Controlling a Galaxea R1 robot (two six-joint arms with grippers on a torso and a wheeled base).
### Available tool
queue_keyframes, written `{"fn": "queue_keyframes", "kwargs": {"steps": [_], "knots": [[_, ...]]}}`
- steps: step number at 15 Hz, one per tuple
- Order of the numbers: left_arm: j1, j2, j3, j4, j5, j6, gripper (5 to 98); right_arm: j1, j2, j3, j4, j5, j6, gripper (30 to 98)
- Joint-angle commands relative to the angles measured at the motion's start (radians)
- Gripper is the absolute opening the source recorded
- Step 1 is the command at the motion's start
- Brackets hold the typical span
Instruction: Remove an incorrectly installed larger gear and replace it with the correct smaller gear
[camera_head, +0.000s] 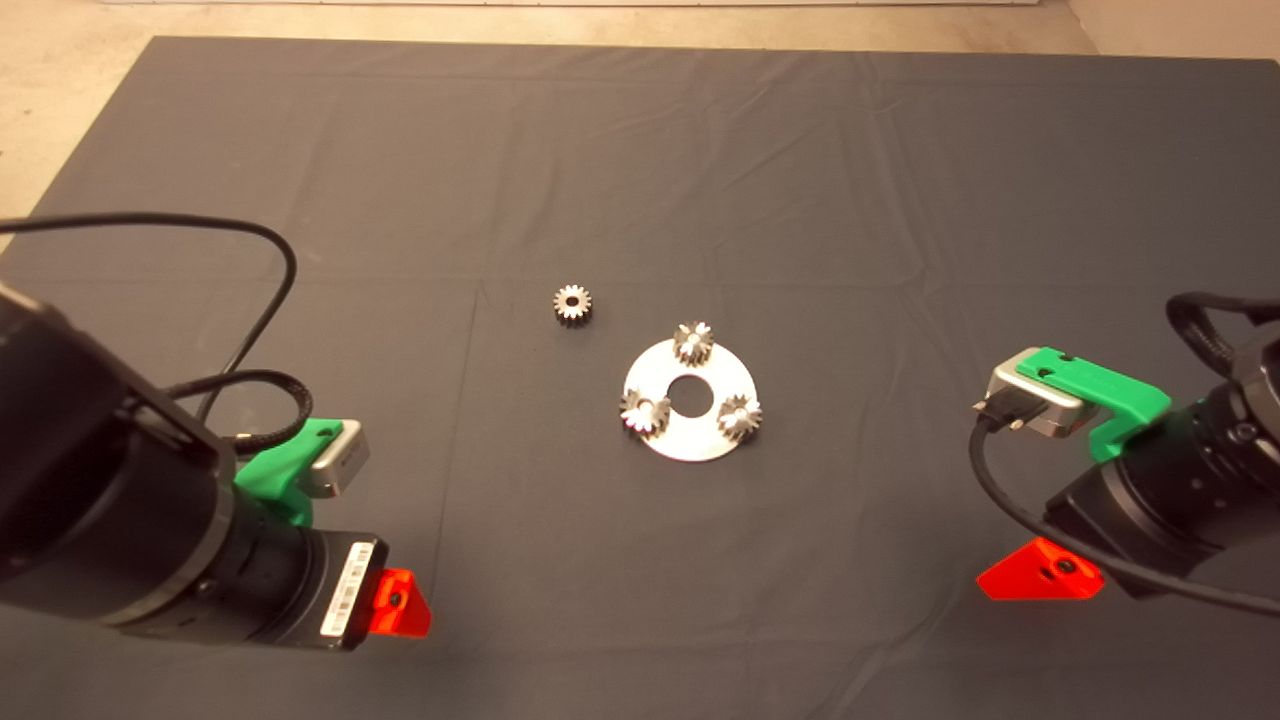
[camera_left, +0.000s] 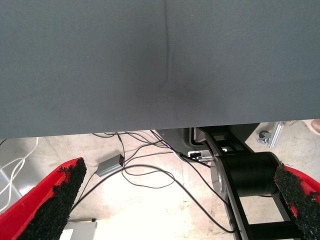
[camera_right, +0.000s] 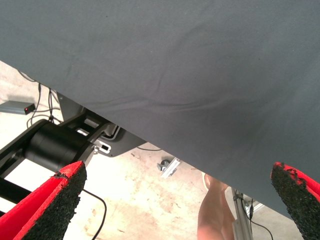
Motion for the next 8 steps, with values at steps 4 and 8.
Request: {"fn": "queue_keyframes", "kwargs": {"steps": [4, 8], "knots": [[-0.013, -0.001, 0.014, -0.004, 0.005, -0.008, 97.8, 0.016, 0.018, 0.003, 0.031, 0.002, -0.002, 97.7], [-0.014, 0.003, 0.013, -0.004, 0.006, -0.017, 97.8, 0.016, 0.015, 0.003, 0.034, 0.002, -0.002, 97.7]]}}
